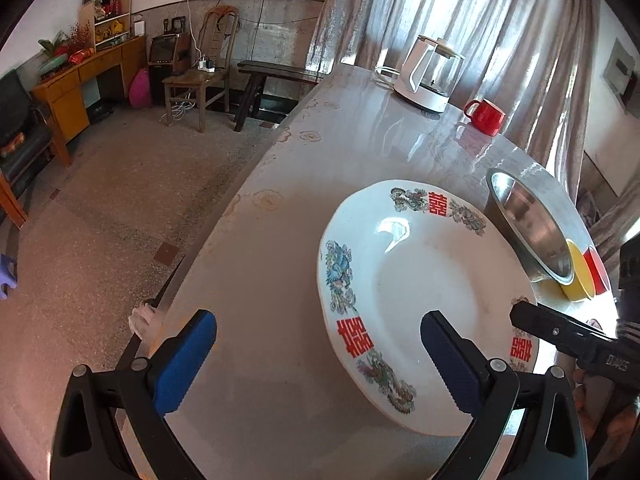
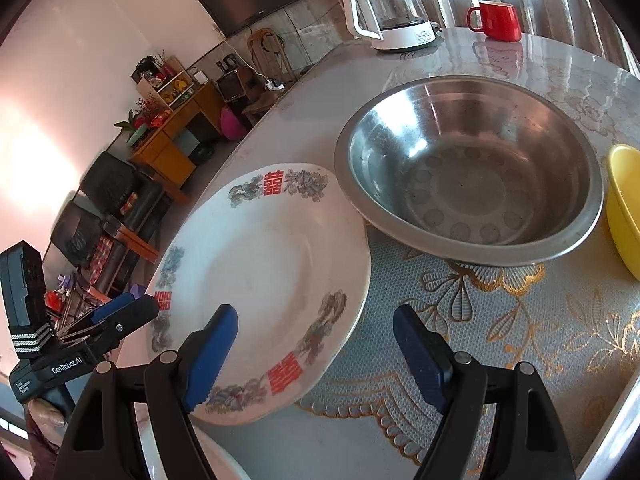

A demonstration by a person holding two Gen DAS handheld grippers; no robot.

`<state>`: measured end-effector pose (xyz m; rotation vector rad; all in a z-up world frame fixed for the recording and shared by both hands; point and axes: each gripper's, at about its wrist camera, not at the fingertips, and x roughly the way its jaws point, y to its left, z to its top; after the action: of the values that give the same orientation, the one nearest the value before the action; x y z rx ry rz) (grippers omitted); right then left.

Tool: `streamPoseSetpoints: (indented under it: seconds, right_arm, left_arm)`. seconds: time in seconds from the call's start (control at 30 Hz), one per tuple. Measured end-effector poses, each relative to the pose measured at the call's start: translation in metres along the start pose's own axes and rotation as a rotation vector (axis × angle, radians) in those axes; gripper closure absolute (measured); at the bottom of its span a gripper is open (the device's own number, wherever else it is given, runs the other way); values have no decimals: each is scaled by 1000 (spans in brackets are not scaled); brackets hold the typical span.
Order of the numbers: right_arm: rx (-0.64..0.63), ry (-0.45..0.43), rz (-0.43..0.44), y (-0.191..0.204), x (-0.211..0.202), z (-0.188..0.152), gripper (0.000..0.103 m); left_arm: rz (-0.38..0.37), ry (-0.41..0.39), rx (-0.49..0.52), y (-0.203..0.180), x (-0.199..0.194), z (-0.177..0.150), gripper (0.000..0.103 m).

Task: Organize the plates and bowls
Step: 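Grasp the rim of the red-character plate with the left gripper and lift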

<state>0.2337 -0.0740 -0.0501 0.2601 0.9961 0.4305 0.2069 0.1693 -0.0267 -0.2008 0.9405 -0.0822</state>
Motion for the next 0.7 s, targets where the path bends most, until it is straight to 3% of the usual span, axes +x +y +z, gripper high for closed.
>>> streamPoseSetpoints:
  seconds: [0.13,0.23,0.3,0.4,0.5,0.7]
  right_arm:
    - [-3,6,1,-1,7,6,22]
    - [-8,14,8,0,13,7,22]
    - [-13,17,10,0,14,8,22]
    - [-25,9,16,2,17,10,22]
    - [-46,9,18,5,17,10,34]
    - [-78,0,-1,11,21,13,36]
  left_arm:
    - [-29,-5,6,-1,6,7,2]
    - [-27,10,8,-2,15,13,10]
    - [-31,37,2,-2,23,15,31]
    - [-74,76,13,-4,33,16,50]
    - [-83,69,21,-9,35,18,55]
    - [-56,81,23,-18,39,20,54]
